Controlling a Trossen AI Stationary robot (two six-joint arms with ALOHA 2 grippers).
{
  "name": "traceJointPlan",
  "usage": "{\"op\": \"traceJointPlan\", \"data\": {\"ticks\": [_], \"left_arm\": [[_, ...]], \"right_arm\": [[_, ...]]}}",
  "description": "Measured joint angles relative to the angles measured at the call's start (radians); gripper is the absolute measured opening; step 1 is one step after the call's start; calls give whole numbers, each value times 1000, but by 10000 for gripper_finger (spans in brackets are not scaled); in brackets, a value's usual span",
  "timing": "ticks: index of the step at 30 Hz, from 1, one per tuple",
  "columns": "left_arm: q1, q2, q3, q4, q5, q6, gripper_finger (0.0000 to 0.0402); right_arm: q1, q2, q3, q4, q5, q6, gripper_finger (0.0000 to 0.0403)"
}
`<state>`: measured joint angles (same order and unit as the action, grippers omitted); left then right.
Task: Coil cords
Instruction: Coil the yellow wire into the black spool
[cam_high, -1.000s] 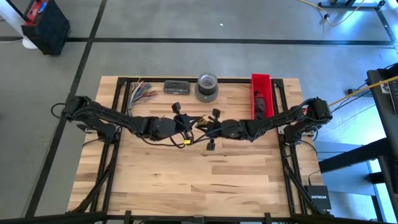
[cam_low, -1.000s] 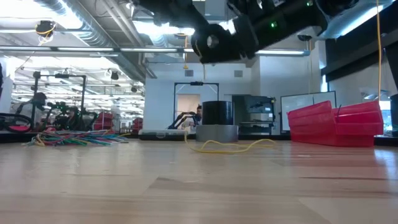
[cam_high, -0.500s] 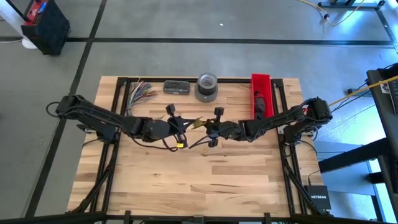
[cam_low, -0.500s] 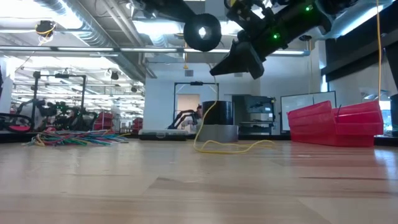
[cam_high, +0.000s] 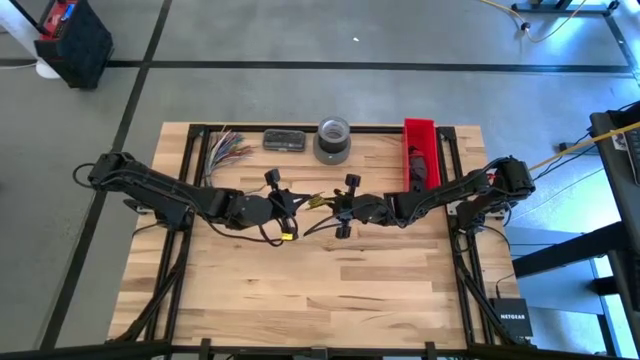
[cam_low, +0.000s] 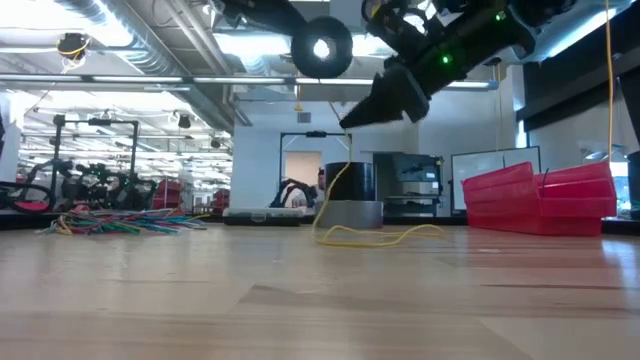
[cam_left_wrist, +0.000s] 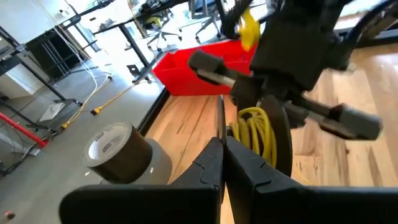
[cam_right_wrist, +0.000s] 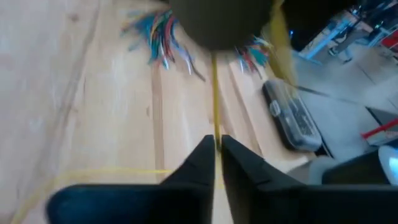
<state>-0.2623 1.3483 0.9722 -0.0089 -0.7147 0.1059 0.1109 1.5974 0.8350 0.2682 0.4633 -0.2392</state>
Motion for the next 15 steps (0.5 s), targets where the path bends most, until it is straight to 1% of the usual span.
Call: {"op": "traceJointPlan", "data": {"ticks": [2,4,8,9,11,13,15], "left_arm": [[0,0,2,3,-1,-1,0],[-1,0,2,0,-1,4,0],[0,0,2,-6,-3,5,0],[0,0,2,-6,-3,4,0],[0,0,2,-7,-2,1,0],[0,0,2,-6,-2,0,0],[-1,0,2,-6,-2,-1,0]], "right_arm": [[7,2,-2,-9,6,-1,60],[13,-15,-1,-57,30,-27,89],[21,-85,22,-260,66,-82,135],[19,-102,22,-305,55,-75,142],[4,-124,7,-327,7,-59,152],[-25,-128,-25,-280,-60,-57,156],[-66,-120,-76,-171,-136,-57,155]]}}
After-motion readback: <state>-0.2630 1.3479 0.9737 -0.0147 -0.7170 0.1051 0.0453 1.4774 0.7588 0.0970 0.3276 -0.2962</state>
